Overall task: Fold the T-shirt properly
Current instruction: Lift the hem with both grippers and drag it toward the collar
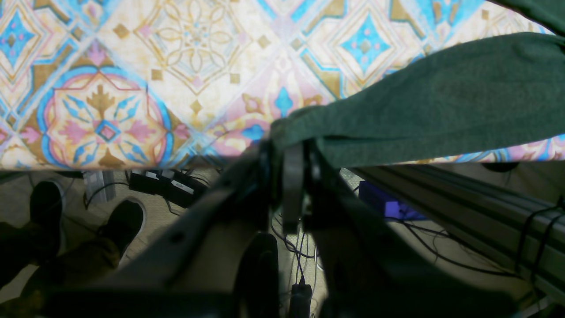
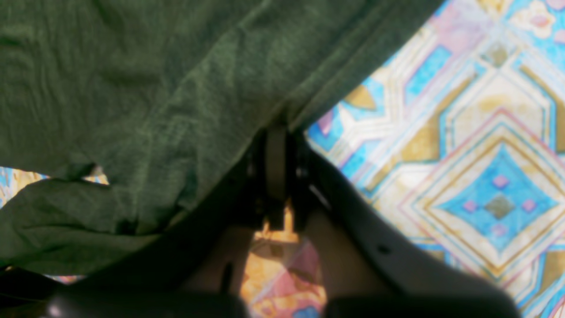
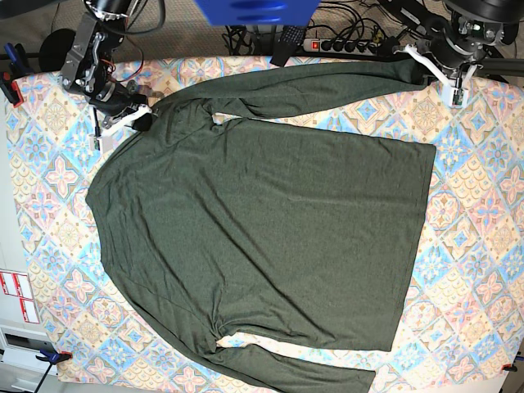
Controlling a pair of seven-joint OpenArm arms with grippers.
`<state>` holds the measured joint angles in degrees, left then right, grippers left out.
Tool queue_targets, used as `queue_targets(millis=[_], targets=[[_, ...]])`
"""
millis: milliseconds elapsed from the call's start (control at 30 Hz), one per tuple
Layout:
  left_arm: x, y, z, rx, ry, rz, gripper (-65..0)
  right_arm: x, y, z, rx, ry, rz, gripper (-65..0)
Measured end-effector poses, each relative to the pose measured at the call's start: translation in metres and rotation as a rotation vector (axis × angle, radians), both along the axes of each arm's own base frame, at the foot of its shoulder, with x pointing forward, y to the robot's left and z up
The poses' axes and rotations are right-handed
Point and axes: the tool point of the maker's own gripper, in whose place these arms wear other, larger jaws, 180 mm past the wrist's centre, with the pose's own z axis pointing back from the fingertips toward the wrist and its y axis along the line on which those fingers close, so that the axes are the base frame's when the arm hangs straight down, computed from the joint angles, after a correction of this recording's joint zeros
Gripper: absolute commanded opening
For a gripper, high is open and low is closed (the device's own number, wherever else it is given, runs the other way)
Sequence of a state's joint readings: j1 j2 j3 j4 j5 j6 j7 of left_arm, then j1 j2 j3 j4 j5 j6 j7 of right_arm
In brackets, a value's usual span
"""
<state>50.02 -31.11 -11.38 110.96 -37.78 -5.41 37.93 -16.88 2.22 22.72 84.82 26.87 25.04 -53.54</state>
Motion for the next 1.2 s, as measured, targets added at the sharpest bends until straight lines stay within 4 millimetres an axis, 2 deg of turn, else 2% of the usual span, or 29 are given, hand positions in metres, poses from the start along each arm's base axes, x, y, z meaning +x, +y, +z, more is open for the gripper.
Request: queue_targets(millis=[133,300,467,567,633,733,867,1000,1100,1200], targets=[[0.000,0.000,0.000,0.001,0.000,-0.001,-65.0,-0.003,-0.004,0.003,0.017,-0.002,-0.027,-64.6],[-0.004,0.001,0.000,0.005,0.008,-0.004,-65.0,-0.040,-0.025,0.006,0.080,0.012,-0.154,-64.6],[-0.023,0.011,-0.003,0.080,0.062,-0.074,-65.0,-0.057,-0.046,0.012,0.098,0.001,-0.241,-64.6],[-0.027,0.012,-0.002,0.096,0.068,-0.087,-65.0,-0.065,-0.057,0.015,0.086,-0.002,-0.246,-64.6],[-0.030,0.007,0.002,0.104,0.064,-0.116,-65.0,-0.068,-0.057,0.019,0.072,-0.015,-0.184,-64.6],[-0.036,0.005,0.005,0.115,0.074,-0.137,-65.0,-0.064,-0.058,0.027,0.052,-0.043,-0.125,-64.6],[-0.012,0.012,0.018,0.129,-0.043,-0.113,-65.0,-0.051,-0.057,0.040,0.037,-0.091,-0.099,-64.6],[0.003,0.017,0.026,0.141,-0.109,-0.097,-65.0,-0.046,-0.056,0.046,0.026,-0.112,-0.084,-64.6],[0.031,0.016,0.035,0.140,-0.193,-0.087,-65.0,-0.042,-0.055,0.047,0.029,-0.118,-0.078,-64.6],[0.053,0.017,0.044,0.146,-0.257,-0.083,-65.0,-0.025,-0.055,0.052,0.024,-0.149,-0.074,-64.6]])
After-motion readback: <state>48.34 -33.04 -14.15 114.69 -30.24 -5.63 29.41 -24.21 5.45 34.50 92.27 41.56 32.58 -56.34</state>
